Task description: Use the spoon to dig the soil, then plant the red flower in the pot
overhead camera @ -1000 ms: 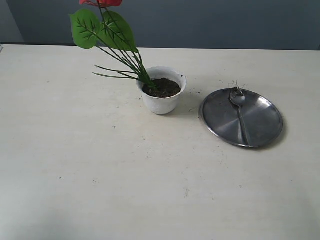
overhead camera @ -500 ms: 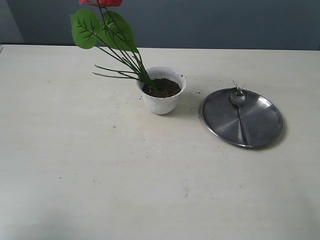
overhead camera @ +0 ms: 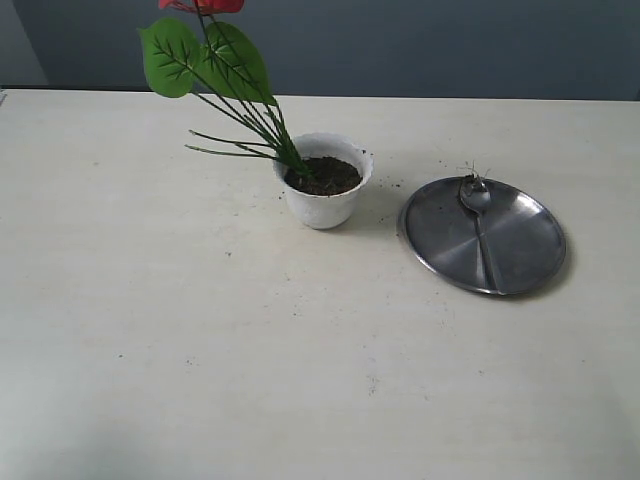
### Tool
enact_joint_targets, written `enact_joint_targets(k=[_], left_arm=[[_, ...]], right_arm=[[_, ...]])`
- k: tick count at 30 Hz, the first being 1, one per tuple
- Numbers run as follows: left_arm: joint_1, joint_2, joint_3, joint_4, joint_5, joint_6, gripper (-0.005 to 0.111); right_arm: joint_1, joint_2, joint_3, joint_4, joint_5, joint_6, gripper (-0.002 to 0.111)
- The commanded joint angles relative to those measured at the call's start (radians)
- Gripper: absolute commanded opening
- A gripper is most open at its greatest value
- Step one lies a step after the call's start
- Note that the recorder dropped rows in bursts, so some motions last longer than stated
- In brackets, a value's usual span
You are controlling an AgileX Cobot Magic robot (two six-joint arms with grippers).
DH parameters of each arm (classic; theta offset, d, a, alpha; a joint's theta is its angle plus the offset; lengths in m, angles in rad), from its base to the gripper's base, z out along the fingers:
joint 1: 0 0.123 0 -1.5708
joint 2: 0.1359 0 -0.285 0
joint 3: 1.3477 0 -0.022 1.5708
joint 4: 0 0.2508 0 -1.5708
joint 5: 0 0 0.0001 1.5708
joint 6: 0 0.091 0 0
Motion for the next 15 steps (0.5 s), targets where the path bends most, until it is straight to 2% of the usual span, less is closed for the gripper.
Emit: enact_joint_targets(k=[1, 15], left_arm=[[-0.008, -0.005, 0.005, -0.007, -0.017, -0.001, 0.0], [-0.024, -0.005, 0.005, -0.007, -0.018, -0.001, 0.0]], right_arm=[[-0.003, -0.003, 0.005, -0.005, -0.01, -0.001, 0.0], [-0.003, -0.003, 0.005, -0.005, -0.01, -0.001, 0.0]])
